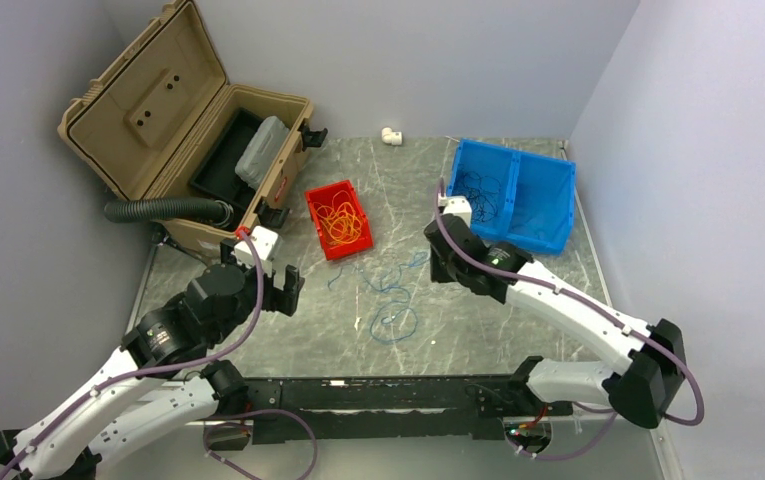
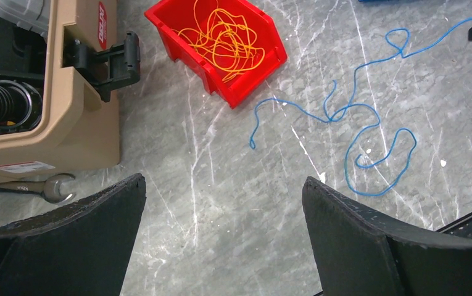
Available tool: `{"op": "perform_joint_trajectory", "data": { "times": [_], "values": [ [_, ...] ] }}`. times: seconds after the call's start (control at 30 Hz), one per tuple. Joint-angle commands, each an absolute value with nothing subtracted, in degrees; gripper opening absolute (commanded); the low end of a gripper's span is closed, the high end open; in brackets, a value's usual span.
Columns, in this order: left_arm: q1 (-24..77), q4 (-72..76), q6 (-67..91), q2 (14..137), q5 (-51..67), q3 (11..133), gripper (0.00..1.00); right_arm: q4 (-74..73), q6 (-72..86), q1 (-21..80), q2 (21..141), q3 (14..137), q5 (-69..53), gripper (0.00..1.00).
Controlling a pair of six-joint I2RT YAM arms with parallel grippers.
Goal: Untangle the cables
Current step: Pick up the cable at the center of the board.
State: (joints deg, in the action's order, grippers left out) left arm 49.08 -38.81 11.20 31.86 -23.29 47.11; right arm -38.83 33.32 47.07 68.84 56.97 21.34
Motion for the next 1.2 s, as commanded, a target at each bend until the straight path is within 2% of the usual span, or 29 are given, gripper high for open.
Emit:
{"op": "perform_joint_trajectory", "data": {
  "times": [0.0,0.57,0.73,1.17],
  "values": [
    [49.1,-36.6,10.4,32.2,-22.6,47.3,0.99,-41.0,29.6,42.9,65.6,57.4,21.4,0.0],
    [49.1,-36.6,10.1,32.5,-21.8,47.2,0.99,-42.4,27.5,31.9,60.2,59.1,20.2,0.0],
    [49.2,-36.5,10.1,32.4,-21.5,47.1,1.0,-43.7,27.6,30.3,59.2,60.7,23.3,0.0],
    [49.1,-36.4,10.2,32.3,-21.3,47.1,1.0,-45.3,22.5,18.1,61.1,76.9,27.7,0.0]
  ]
}}
